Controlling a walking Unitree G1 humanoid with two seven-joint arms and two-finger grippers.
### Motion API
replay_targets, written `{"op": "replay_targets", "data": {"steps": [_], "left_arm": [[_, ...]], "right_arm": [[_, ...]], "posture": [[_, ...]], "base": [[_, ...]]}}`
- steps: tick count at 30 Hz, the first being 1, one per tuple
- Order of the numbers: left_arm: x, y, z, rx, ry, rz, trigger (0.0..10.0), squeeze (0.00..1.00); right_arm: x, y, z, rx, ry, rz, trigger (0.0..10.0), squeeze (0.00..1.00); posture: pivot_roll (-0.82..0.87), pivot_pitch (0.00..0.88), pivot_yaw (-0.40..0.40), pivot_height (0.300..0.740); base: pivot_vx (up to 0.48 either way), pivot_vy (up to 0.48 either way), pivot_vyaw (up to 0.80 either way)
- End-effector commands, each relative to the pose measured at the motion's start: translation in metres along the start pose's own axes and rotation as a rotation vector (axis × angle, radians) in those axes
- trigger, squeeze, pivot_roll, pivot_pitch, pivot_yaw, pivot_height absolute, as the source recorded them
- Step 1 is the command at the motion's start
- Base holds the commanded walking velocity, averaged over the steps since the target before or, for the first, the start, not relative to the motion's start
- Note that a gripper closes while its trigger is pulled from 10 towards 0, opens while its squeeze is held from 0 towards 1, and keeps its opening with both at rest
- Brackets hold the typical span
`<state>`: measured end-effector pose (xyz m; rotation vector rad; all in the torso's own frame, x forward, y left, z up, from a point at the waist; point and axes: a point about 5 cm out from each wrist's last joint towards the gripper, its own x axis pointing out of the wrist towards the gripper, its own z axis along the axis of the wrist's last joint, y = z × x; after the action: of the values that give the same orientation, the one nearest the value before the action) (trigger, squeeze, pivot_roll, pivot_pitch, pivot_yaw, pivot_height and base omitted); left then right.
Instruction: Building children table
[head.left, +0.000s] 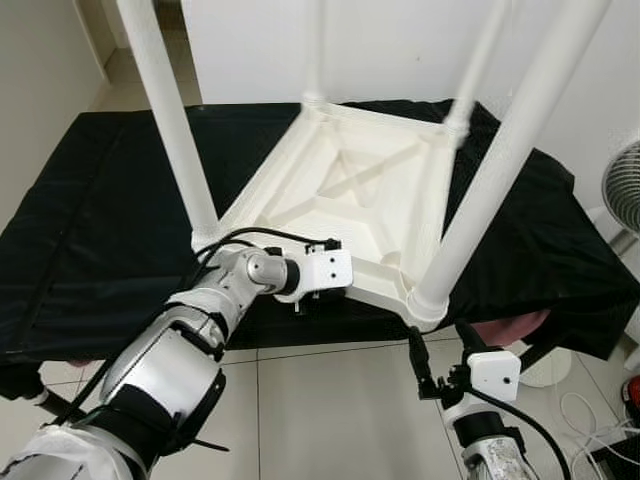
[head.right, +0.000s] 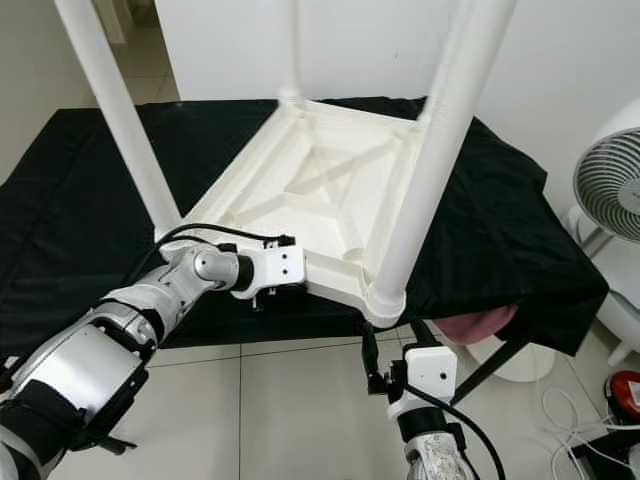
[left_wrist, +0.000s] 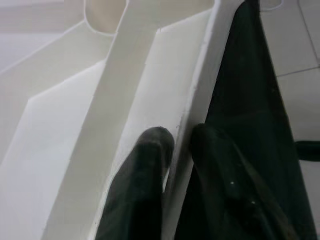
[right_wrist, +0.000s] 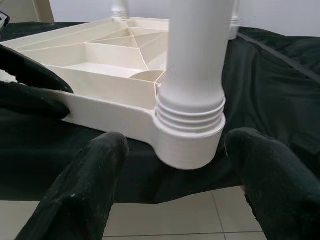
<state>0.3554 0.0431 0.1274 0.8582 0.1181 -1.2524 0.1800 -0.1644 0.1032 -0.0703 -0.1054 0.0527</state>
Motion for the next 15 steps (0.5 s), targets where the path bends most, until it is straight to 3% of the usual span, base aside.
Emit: {"op": "replay_targets", "data": {"steps": [1,12,15], "left_arm": [[-0.006,-0.008,-0.022,-0.101,0.054,0.007,0.0,0.0],[-0.017,-0.011,-0.035,-0.114,0.066,-0.003,0.0,0.0],[-0.029,-0.01,-0.048,-0.146,0.085,0.031,0.0,0.0]], "right_arm": [[-0.001,0.001,0.0,0.002,0.01,-0.006,10.0,0.0],[0.001,0.0,0.0,-0.005,0.011,-0.006,10.0,0.0],[0.002,0.001,-0.001,-0.006,0.013,-0.001,10.0,0.0]], "posture": [[-0.18,0.026,0.045,0.74],[-0.17,0.026,0.038,0.74],[-0.16,0.026,0.029,0.74]], "base": [[0.0,0.0,0.0],[0.0,0.0,0.0],[0.0,0.0,0.0]]}}
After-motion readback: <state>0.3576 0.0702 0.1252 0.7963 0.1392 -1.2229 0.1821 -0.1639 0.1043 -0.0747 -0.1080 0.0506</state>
